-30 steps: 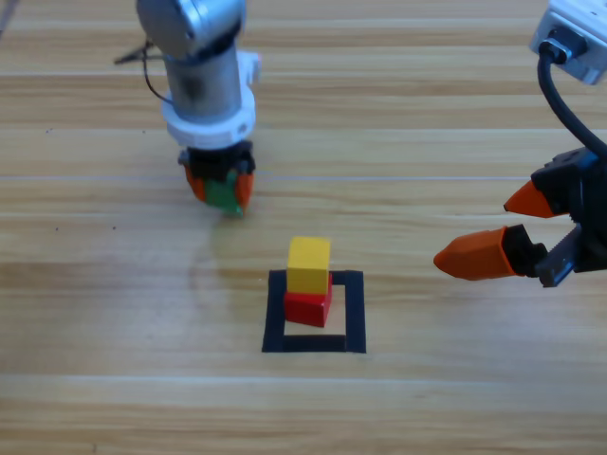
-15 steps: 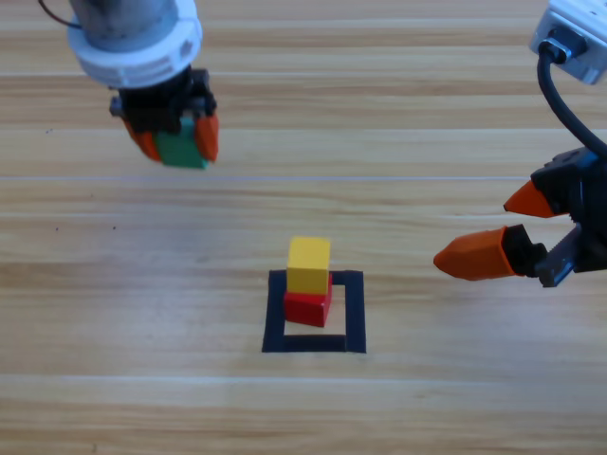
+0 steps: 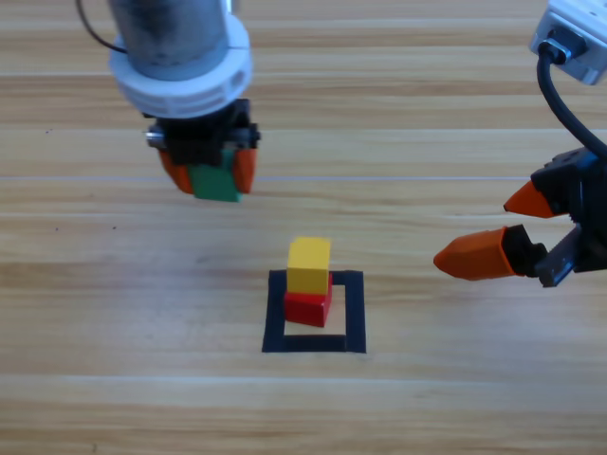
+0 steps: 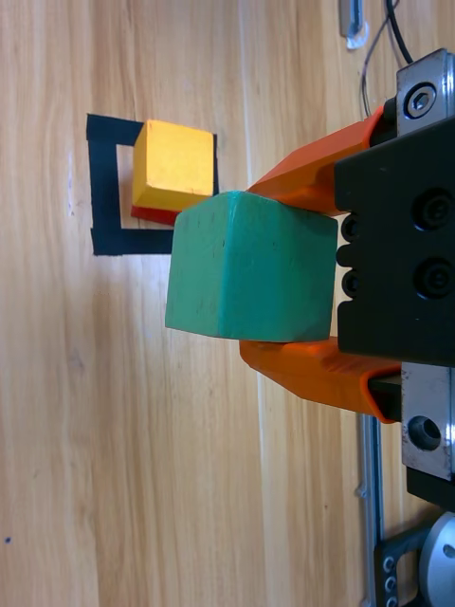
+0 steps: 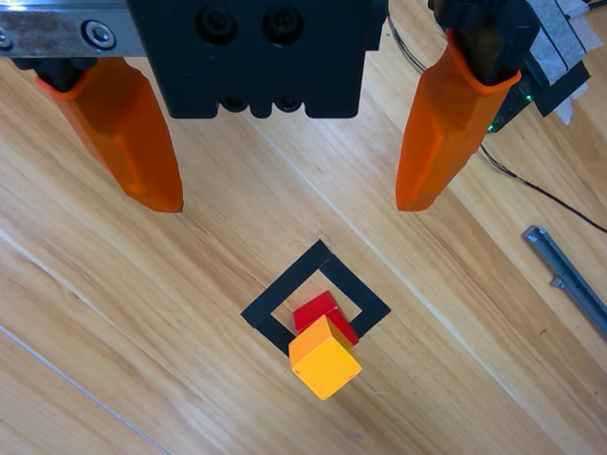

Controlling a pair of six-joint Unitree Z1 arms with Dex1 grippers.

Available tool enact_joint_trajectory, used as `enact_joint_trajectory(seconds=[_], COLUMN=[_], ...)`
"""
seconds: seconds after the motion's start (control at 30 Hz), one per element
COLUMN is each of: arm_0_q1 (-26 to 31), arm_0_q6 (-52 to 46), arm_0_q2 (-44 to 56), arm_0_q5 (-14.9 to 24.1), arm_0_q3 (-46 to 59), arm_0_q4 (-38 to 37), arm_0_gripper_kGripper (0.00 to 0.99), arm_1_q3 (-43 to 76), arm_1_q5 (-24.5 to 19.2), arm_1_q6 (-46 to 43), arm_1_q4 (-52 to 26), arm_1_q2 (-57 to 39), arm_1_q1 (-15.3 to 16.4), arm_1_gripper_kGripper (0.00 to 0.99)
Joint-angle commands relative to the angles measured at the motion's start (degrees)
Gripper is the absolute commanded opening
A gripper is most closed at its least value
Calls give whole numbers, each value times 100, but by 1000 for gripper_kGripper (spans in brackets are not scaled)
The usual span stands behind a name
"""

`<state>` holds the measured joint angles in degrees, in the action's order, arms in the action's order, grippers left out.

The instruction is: Stack the blocks in the rectangular block: red at the bottom, yellow in the middle, green on top

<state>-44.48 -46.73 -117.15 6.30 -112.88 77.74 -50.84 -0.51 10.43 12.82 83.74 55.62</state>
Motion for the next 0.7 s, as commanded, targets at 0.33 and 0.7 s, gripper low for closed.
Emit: enact_joint_trajectory(seconds=[0.33,0.7], arm_0_q1=[-456,-571], arm_0_q6=[-398,-478], arm_0_q2=[-1037,-1284], arm_0_q5=[-85,-129], arm_0_q3=[-727,-947], arm_0_q4=[162,180], arm_0_gripper_kGripper=[0,0], arm_1_q3=[153,153], arm_1_q5=[-28,-28], arm_1_q6=[-67,-67], arm_1_q4=[-70,-70], arm_1_q2=[231,222], arm_1_q1=[-157,-157], arm_1_gripper_kGripper=[985,985])
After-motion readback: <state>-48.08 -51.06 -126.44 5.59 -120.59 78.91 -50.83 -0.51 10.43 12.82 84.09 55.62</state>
